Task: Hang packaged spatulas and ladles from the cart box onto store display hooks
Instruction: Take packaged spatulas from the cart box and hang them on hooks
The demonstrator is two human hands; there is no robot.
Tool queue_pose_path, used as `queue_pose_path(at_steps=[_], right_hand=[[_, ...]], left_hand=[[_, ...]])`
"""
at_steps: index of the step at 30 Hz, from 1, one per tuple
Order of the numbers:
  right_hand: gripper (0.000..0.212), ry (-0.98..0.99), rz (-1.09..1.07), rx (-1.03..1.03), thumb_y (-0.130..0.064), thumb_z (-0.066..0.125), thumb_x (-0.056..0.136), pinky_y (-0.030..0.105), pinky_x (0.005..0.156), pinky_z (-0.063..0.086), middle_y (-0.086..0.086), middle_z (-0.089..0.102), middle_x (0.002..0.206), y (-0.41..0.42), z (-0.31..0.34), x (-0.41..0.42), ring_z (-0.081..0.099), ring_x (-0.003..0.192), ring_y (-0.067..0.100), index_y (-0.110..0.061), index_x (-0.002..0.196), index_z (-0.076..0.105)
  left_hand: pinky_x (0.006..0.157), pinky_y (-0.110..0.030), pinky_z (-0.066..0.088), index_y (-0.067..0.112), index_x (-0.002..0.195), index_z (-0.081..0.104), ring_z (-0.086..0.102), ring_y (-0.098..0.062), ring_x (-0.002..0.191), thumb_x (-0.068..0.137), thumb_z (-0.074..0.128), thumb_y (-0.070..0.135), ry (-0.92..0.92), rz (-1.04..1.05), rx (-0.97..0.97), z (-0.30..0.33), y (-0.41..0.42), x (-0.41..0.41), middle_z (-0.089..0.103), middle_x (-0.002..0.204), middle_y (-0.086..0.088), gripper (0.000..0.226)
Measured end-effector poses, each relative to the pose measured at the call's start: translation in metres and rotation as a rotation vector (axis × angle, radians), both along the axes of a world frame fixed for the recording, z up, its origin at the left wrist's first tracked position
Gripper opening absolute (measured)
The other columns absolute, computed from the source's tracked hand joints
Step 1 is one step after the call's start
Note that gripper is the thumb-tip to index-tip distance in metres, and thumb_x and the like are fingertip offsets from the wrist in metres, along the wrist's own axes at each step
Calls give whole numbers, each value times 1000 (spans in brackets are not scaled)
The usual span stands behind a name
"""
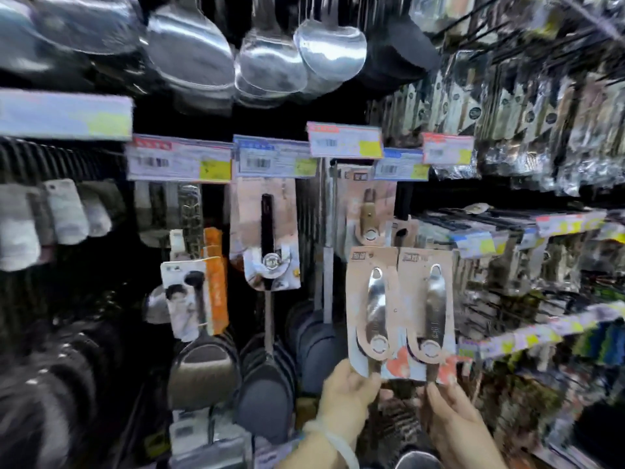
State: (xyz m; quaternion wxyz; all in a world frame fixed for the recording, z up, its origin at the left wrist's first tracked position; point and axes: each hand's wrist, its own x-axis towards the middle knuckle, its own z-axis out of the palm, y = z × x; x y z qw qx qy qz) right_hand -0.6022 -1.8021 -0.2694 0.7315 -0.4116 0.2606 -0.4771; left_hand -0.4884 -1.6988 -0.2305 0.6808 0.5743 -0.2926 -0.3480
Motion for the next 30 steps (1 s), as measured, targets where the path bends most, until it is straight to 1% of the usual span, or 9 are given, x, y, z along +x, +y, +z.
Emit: queue_pose_path(at_steps=[4, 6, 8, 12, 14, 18, 24, 28, 30], right_hand=[[17, 13, 11, -14, 7, 44, 92, 14, 44, 50, 2, 63, 48, 35, 5, 17, 58, 38, 8, -5, 97, 55], [23, 1, 68, -22, 7, 43, 93, 14, 46, 51, 2, 65, 52, 53, 9, 25, 58, 40, 8, -10, 101, 57], [24, -6, 128, -24, 7, 41, 94, 15, 48, 52, 4, 64, 55, 70, 11, 34, 60, 44, 8, -9, 94, 59], [36, -4, 232, -46, 8, 37, 94, 14, 48, 52, 2, 61, 52, 103, 13, 54, 58, 43, 7, -21, 106, 56], [30, -8, 321, -61, 6, 38, 94, 15, 51, 53, 8, 60, 63, 119, 16, 64, 60, 46, 8, -16, 97, 58], [23, -1, 472, -74, 2, 41, 94, 25, 70, 56, 14, 64, 80, 151, 21, 87, 63, 64, 17, -9, 102, 59], [18, 95, 539, -117, 1, 46, 93, 17, 49, 52, 2, 64, 63, 188, 17, 111, 61, 49, 6, -11, 88, 58], [21, 129, 574, -130, 0, 48, 93, 21, 54, 54, 5, 63, 66, 204, 12, 123, 62, 52, 10, -12, 106, 58], [28, 132, 578, -141, 0, 48, 93, 17, 50, 52, 4, 62, 63, 209, 13, 130, 61, 49, 8, -20, 109, 58]], left_hand=[[59, -11, 49, 17, 96, 59, 64, -3, 59, 87, 58, 11, -72, 71, 45, 1, 33, 18, 66, 68, 6, 11], [87, -31, 52, 19, 95, 60, 68, -25, 85, 86, 57, 12, -71, 64, 25, 2, 50, 23, 68, 82, -7, 12], [97, -48, 46, 19, 93, 60, 63, -30, 88, 87, 57, 10, -61, 79, 7, 1, 69, 28, 62, 90, -17, 11], [79, -36, 52, 7, 94, 53, 66, -15, 65, 88, 55, 1, 76, 153, -81, -3, 106, 37, 57, 86, -16, 9], [67, -29, 53, 5, 100, 54, 65, -11, 60, 89, 53, -2, 105, 205, -111, -1, 126, 41, 65, 82, -11, 13], [76, -34, 51, 6, 97, 55, 64, -10, 58, 88, 53, -4, 98, 348, -163, 7, 172, 48, 68, 72, -5, 13], [72, -34, 50, 4, 92, 55, 62, -21, 71, 85, 60, 3, 98, 517, -161, 12, 230, 48, 70, 73, -5, 9], [65, -27, 56, 7, 100, 59, 66, -15, 62, 89, 53, -1, 159, 594, -190, 5, 256, 45, 72, 69, -4, 15], [72, -31, 52, 8, 100, 59, 67, -14, 59, 89, 54, 0, 188, 643, -192, -1, 268, 46, 71, 64, -5, 14]])
